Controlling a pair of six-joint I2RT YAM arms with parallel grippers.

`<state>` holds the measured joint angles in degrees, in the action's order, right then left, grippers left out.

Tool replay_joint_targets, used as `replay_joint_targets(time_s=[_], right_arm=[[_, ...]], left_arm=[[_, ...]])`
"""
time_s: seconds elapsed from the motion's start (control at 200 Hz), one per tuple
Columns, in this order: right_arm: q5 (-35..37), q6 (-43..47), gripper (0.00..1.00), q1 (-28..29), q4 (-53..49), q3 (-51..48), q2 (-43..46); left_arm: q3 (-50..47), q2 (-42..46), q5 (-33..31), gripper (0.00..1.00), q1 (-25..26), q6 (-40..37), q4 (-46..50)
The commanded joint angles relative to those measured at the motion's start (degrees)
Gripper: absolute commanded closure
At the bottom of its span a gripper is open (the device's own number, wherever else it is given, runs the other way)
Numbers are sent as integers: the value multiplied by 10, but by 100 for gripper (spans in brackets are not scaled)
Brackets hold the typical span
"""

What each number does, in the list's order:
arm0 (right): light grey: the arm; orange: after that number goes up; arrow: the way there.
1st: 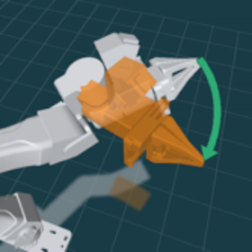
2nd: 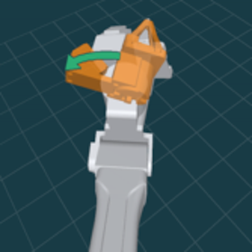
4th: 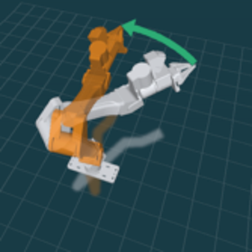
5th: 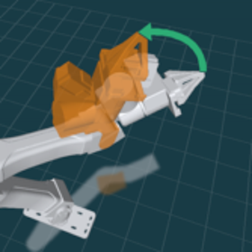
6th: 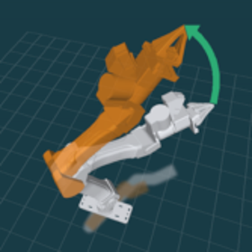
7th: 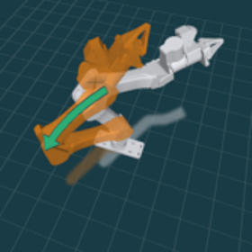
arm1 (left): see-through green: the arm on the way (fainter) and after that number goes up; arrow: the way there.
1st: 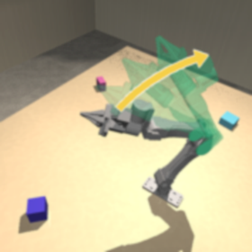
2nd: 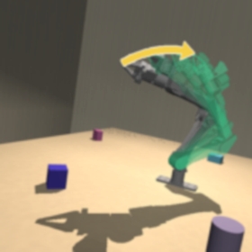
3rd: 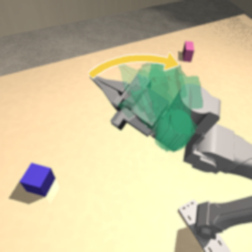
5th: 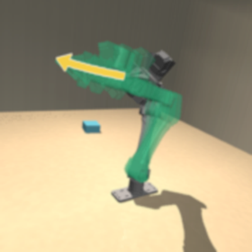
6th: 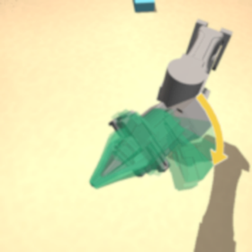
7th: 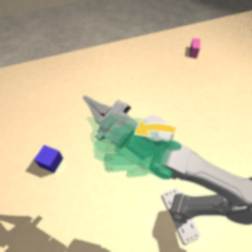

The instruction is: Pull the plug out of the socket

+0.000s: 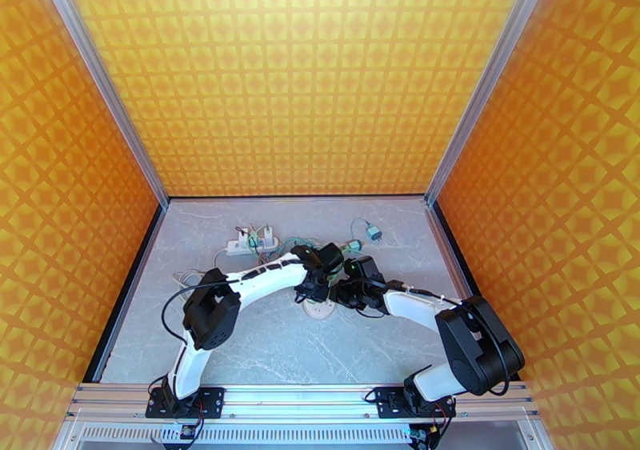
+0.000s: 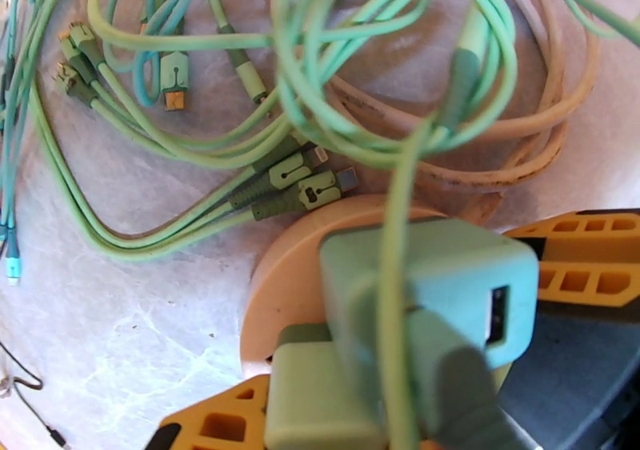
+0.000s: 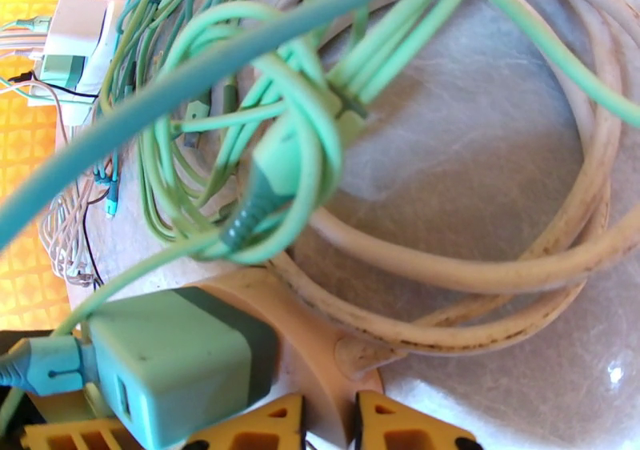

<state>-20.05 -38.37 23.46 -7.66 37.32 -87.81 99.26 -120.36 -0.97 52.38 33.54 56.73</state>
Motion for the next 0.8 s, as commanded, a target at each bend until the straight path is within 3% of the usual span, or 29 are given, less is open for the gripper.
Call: replay_joint_targets(time_s=[0.0, 0.075, 0.225, 0.33, 0.52, 0.63, 0.79], right_arm=[[100, -1, 81, 15, -119, -45, -83], [101, -1, 81, 16, -120, -44, -83], [104, -1, 81, 18, -124, -44, -83], [105, 0, 81, 19, -126, -41, -85], [102, 2, 82, 20, -126, -39, -85], [94, 10, 81, 20, -117, -41, -53], [62, 15, 67, 20, -79, -53, 48]], left_arm=[[10, 43, 134, 100, 22, 6, -24], [13, 37, 128, 100, 24, 4, -18], [74, 1, 32, 100, 51, -36, 64], [110, -33, 1, 100, 71, -53, 107], [93, -30, 5, 100, 78, -41, 89], [56, -11, 45, 100, 62, -23, 49], [7, 8, 63, 100, 43, -8, 12]])
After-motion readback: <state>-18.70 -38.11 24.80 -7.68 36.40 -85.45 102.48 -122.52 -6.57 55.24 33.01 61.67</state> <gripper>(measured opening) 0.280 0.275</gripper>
